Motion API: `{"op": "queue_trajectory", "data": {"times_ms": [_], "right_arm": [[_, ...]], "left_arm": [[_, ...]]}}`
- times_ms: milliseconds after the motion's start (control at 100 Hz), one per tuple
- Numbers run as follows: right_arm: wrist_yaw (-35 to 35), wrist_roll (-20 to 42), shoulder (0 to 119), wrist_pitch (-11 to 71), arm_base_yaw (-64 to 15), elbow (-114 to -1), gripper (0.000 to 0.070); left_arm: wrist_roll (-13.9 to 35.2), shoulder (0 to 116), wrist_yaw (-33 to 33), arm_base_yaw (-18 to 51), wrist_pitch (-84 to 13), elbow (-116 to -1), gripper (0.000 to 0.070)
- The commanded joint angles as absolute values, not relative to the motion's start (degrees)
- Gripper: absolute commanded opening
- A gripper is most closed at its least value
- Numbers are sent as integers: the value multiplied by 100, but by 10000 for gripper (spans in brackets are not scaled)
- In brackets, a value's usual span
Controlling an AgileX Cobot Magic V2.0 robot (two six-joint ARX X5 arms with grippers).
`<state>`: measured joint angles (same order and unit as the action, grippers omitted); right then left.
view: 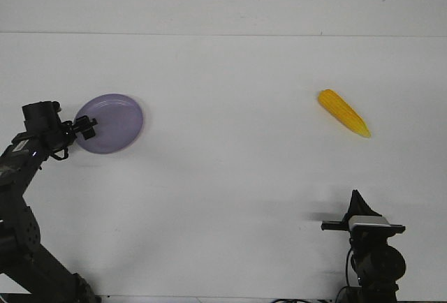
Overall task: Place corn on plate with both arms
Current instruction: 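Reach the left gripper forward to the rim of the lavender plate, then drag the plate with the left gripper toward the robot and center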
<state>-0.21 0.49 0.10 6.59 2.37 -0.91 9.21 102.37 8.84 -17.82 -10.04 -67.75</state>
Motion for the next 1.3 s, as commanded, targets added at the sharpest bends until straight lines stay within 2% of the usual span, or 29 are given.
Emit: {"op": "queue_trajectory", "data": {"times_ms": [0, 80, 150, 380, 610, 700, 770, 940, 1160, 1230, 1290], "right_arm": [[-5, 150, 8, 600, 255, -73, 12], [-5, 150, 5, 600, 255, -73, 12], [-5, 150, 8, 600, 255, -73, 12], [-5, 150, 8, 600, 255, -73, 12], [-5, 150, 8, 600, 255, -73, 12], [-5, 150, 8, 600, 255, -73, 12], [-5, 150, 5, 600, 255, -73, 12], [-5, 150, 8, 600, 255, -73, 12], [-5, 150, 8, 600, 255, -73, 12], [-5, 150, 5, 600, 255, -73, 12], [-5, 150, 8, 600, 255, -73, 12]], "left_arm": [[996, 10377, 891, -1793, -961, -6899, 220], [1015, 10379, 891, -1791, -961, -6899, 80], [1017, 10385, 886, -1793, -965, -6899, 0], [1155, 10331, 1013, -1804, -1031, -6906, 6], [1173, 9461, 2060, -1837, -1503, -6906, 6], [1363, 8888, 2550, -1798, -1761, -6904, 6], [1404, 8438, 2663, -1651, -1997, -6886, 6], [1417, 7260, 2661, -871, -2467, -6361, 6], [1820, 6012, 2585, 805, -2392, -4880, 6], [1929, 5833, 2353, 1422, -2392, -4528, 6], [2029, 5787, 1896, 1890, -2368, -4296, 6]]}}
